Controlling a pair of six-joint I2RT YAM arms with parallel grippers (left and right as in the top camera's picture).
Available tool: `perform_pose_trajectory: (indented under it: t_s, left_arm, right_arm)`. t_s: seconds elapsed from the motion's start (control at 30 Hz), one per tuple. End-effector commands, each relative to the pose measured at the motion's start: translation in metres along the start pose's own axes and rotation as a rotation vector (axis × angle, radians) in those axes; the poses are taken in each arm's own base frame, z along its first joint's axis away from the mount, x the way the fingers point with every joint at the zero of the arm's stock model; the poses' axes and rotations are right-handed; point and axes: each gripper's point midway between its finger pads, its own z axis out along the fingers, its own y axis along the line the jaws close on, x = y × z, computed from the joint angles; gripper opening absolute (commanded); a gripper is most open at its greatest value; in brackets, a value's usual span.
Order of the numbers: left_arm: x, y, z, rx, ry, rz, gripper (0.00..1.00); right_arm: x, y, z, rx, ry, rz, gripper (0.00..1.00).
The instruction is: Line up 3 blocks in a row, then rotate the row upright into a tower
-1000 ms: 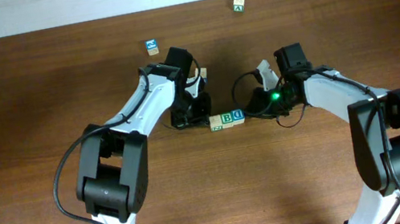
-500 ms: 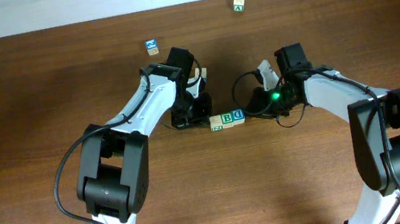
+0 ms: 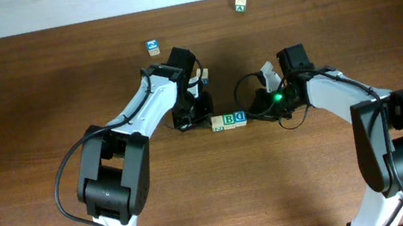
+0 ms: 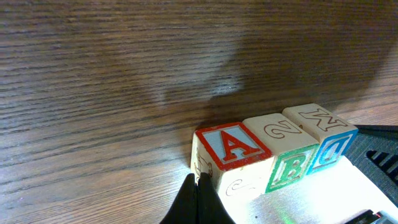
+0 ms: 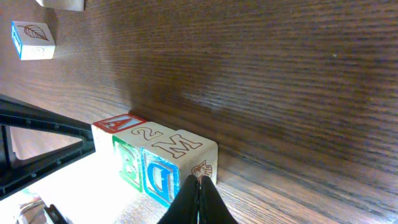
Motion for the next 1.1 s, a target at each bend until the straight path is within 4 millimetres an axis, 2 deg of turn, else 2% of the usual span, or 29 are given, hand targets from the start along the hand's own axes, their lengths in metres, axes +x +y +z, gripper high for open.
perform_pose_trajectory:
  t_s: [0.0,0.17,0.23,0.3,0.5,0.63,0.9,1.07]
  left_arm:
    - [0.002,-0.007,0.005,0.035,0.016,-0.006,0.0]
    - [0.002,-0.007,0.005,0.035,0.016,-0.006,0.0]
    - [0.002,-0.007,0.005,0.036,0.015,-0.005,0.0]
    - [0.002,-0.007,0.005,0.036,0.015,-0.005,0.0]
    - [0.002,-0.007,0.005,0.035,0.016,-0.006,0.0]
    - [0.002,-0.007,0.005,0.035,0.015,-0.006,0.0]
    - [0.002,-0.007,0.005,0.035,0.016,-0.006,0.0]
    - [0.002,-0.007,0.005,0.035,0.016,-0.006,0.0]
  right_arm:
    - [0.008,0.015,0.003,-0.096,0.035,0.002,0.04]
    - [0.007,0.027,-0.001,-0.149,0.037,-0.01,0.05]
    - [0.003,0.038,-0.012,-0.162,0.007,-0.039,0.05]
    - [0.003,0.042,-0.016,-0.163,0.003,-0.044,0.04]
    - [0.009,0.075,-0.007,-0.172,0.035,-0.128,0.05]
    - [0.014,0.088,-0.002,-0.179,0.054,-0.15,0.05]
    - [0.02,0.1,0.003,-0.185,0.072,-0.17,0.04]
    - [0.019,0.097,0.007,-0.139,0.061,-0.159,0.04]
